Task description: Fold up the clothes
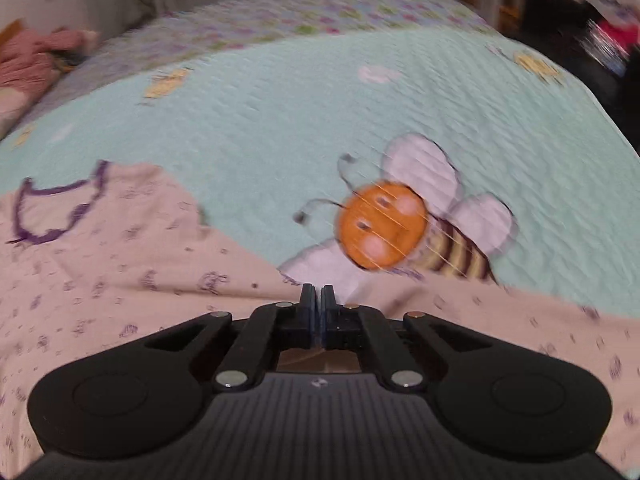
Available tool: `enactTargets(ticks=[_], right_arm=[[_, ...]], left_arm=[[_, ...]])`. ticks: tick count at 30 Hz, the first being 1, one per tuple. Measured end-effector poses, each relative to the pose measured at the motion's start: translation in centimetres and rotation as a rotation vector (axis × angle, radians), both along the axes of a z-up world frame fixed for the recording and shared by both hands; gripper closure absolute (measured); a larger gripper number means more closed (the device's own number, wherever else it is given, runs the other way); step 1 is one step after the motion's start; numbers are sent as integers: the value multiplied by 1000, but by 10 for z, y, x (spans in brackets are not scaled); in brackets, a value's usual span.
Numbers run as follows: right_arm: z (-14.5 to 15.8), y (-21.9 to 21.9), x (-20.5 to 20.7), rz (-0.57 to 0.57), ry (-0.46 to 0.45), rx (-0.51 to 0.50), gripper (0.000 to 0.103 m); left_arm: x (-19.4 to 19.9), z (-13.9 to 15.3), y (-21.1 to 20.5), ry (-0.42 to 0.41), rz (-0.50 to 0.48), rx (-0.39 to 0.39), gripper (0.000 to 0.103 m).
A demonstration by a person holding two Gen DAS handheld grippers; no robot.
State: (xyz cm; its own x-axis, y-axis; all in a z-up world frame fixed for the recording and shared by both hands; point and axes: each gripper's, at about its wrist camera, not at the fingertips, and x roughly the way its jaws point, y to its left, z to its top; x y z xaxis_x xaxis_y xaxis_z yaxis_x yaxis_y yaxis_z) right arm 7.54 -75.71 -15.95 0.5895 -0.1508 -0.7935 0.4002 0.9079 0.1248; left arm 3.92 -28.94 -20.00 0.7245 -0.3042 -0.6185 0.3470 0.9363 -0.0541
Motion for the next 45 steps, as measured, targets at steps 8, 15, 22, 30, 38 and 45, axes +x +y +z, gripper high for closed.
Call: enactTargets(ticks=[8,15,22,30,38,45], right_arm=[[30,2,-17,-210,-208,-29,72],[33,-15,-81,-336,-175,-10,70],[25,45,-95,38,2,-187,70],[-2,80,-76,291,152,-422,64],[5,66,-75,247,182,-297,101],[9,56,-94,204,162,-96,73]], left_arm=[[0,0,1,3,-2,-7,0],[0,0,1,2,-4,-11,0],[0,0,1,1,-5,-6,0],[0,0,1,1,-5,-3,0],[0,0,2,2,-6,-9,0],[1,0,1,2,-6,-6,0]])
